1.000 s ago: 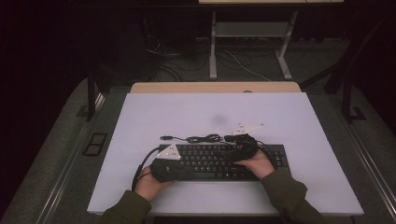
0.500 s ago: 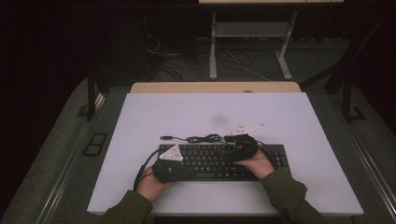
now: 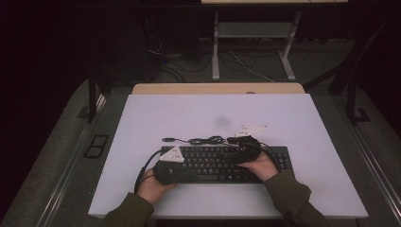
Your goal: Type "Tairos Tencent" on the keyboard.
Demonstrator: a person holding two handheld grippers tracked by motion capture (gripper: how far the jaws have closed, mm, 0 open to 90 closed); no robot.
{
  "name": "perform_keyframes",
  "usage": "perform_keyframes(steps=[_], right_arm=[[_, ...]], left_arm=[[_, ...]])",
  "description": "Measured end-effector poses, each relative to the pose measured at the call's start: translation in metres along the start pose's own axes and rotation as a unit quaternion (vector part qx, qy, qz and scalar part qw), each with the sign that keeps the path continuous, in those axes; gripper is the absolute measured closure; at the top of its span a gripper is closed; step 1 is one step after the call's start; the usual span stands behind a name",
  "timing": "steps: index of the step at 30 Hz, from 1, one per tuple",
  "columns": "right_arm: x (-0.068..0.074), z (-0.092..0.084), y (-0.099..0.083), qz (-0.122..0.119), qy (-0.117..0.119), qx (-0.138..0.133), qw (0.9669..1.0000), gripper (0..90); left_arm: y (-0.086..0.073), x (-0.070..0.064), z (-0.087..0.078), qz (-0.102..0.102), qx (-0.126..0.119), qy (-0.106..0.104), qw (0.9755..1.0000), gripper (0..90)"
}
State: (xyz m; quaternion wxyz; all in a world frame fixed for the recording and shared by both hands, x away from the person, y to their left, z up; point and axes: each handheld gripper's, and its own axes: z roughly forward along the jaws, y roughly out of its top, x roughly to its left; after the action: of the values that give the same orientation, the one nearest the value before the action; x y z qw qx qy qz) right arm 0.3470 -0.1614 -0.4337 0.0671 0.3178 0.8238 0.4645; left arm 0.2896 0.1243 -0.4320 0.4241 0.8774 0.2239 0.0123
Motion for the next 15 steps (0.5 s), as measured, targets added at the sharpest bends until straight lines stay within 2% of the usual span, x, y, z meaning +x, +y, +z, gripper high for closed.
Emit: perform_keyframes(steps=[5, 10, 15], right_arm=[[0.000, -0.001, 0.001, 0.002, 0.001, 0.001, 1.0000, 19.8], [0.000, -0.004, 0.000, 0.001, 0.009, 0.001, 1.0000, 19.9], [0.001, -0.010, -0.001, 0.004, 0.015, 0.001, 0.9999, 25.5]], left_arm=[[0.000, 0.000, -0.002, -0.008, -0.010, 0.005, 0.9999, 85.7], [0.000, 0.002, -0.002, -0.026, -0.021, 0.010, 0.9994, 74.1], [0.000, 0.005, -0.002, -0.033, -0.026, 0.017, 0.9990, 61.1]])
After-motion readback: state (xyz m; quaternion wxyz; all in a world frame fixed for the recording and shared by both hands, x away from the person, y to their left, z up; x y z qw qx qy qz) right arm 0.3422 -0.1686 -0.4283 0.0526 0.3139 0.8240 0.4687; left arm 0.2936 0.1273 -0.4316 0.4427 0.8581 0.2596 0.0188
